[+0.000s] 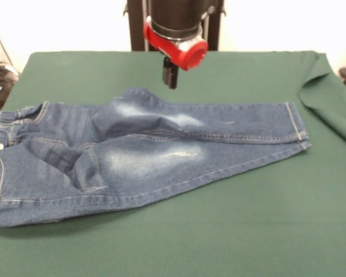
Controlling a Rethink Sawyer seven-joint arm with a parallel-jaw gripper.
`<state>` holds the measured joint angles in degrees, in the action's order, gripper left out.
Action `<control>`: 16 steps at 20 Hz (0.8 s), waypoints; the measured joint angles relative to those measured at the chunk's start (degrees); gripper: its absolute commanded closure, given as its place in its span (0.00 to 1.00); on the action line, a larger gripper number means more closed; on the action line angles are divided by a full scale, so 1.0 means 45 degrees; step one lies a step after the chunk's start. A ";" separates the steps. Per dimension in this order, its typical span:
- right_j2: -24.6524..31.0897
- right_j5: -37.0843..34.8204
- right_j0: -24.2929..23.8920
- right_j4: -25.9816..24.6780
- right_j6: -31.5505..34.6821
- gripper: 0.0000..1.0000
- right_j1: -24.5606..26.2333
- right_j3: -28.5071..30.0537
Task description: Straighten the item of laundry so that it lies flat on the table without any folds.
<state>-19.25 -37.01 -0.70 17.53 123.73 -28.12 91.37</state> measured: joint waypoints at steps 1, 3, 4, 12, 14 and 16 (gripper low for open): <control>-0.0009 0.0021 0.0055 0.0037 0.0045 1.00 0.0045 0.0002; -0.0015 0.0094 0.0225 0.0175 0.0207 1.00 0.0179 -0.0002; -0.0017 0.0151 0.0329 0.0254 0.0300 1.00 0.0265 0.0000; -0.0011 0.0820 0.1155 0.1025 0.1316 1.00 0.1336 -0.0007; -0.0009 0.0980 0.1293 0.1181 0.1533 1.00 0.1631 -0.0006; -0.0007 0.1163 0.1365 0.1348 0.1732 1.00 0.1928 -0.0007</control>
<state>-19.28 -31.78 5.45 23.59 131.53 -19.44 91.34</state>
